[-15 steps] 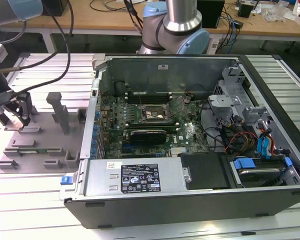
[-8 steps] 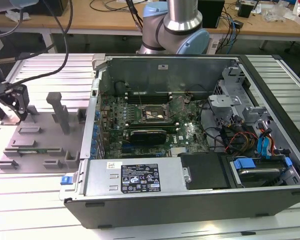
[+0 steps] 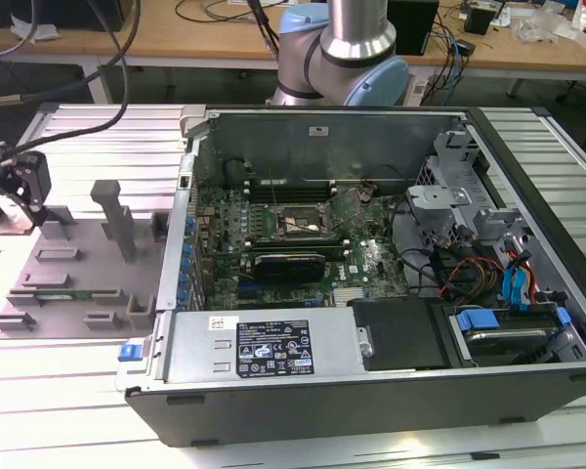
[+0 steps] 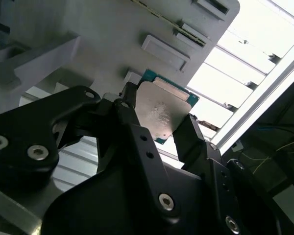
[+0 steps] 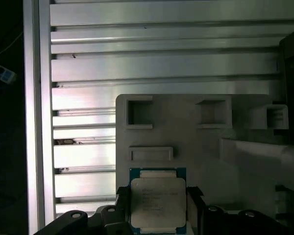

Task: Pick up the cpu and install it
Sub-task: 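Pick up the cpu and move it towards the insertion slot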

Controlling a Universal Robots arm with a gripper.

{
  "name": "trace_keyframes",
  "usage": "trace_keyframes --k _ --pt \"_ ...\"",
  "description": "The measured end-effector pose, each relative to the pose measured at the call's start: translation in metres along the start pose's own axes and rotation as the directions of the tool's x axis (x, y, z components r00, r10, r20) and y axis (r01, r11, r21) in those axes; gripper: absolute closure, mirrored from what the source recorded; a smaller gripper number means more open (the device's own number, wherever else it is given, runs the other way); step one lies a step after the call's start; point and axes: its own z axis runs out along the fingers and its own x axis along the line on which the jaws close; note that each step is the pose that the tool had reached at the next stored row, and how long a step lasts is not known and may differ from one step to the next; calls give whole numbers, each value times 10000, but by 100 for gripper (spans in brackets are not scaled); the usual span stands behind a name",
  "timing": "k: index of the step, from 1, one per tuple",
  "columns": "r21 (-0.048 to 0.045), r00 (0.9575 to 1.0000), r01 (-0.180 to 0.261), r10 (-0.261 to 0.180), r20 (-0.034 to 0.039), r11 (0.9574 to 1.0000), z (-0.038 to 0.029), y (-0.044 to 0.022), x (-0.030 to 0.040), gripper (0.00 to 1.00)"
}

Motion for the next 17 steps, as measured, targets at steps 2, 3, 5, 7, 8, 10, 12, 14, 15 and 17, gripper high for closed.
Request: trace_keyframes --k 2,3,5,7,8,10,12,14,15,17 --pt "0 10000 0 0 2 10000 -64 4 -1 45" --pt "1 10000 0 0 2 10000 -84 6 -2 45" --pt "0 10000 0 0 4 10000 -159 12 -3 45" --pt "-1 10000 0 0 6 10000 -219 17 -5 45" --pt "0 10000 0 0 6 10000 -245 19 -5 45" --pt "0 10000 0 0 7 10000 -333 25 -7 45" --pt "0 10000 0 0 8 10000 -402 30 -9 45" --pt "0 10000 0 0 10 10000 -463 35 -10 45" --pt "0 10000 0 0 12 10000 -491 38 -11 45" --pt "-1 10000 0 0 14 10000 -530 41 -12 45"
